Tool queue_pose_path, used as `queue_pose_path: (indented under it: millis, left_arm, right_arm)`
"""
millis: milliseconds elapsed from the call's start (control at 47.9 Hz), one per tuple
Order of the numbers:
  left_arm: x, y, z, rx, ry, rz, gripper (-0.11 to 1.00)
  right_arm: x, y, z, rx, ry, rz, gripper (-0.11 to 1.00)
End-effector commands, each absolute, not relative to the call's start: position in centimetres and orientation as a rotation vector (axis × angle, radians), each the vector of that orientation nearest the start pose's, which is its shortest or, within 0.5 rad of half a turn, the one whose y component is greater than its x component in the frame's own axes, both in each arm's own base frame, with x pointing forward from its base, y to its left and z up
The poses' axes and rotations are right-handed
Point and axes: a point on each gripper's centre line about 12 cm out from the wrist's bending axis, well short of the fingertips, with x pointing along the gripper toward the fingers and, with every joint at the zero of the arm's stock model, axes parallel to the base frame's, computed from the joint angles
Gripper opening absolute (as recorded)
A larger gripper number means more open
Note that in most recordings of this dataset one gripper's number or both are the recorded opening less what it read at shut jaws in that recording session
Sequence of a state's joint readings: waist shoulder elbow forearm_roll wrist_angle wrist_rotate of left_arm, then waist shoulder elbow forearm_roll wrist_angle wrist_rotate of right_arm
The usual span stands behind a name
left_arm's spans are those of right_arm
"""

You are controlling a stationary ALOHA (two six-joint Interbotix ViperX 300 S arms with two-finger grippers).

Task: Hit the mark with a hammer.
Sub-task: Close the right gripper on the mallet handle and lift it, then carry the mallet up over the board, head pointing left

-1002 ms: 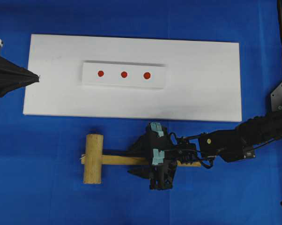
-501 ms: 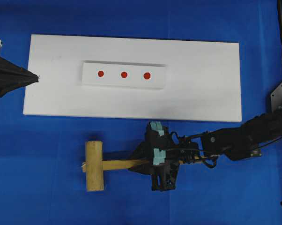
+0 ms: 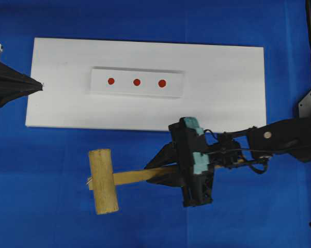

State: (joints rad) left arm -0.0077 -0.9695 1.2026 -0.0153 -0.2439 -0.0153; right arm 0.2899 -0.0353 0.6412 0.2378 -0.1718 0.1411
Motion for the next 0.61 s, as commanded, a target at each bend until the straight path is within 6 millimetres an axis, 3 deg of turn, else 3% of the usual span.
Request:
queue_pose_path:
  millis: [0, 230, 584]
  left_arm:
    - [19.8, 0.0, 28.3, -0.035, -0.026, -0.001, 0.00]
    - [19.7, 0.0, 28.3, -0.033, -0.028, -0.001, 0.00]
    - [19.7, 0.0, 28.3, -0.035, -0.026, -0.001, 0.00]
  right_arm:
    - [38.5, 10.8, 22.9, 0.302, 0.419, 0.168, 0.10]
    - [39.0, 8.8, 22.9, 0.307, 0.409, 0.120, 0.10]
    - [39.8, 0.1, 23.2, 0.236, 0.374, -0.058, 0.10]
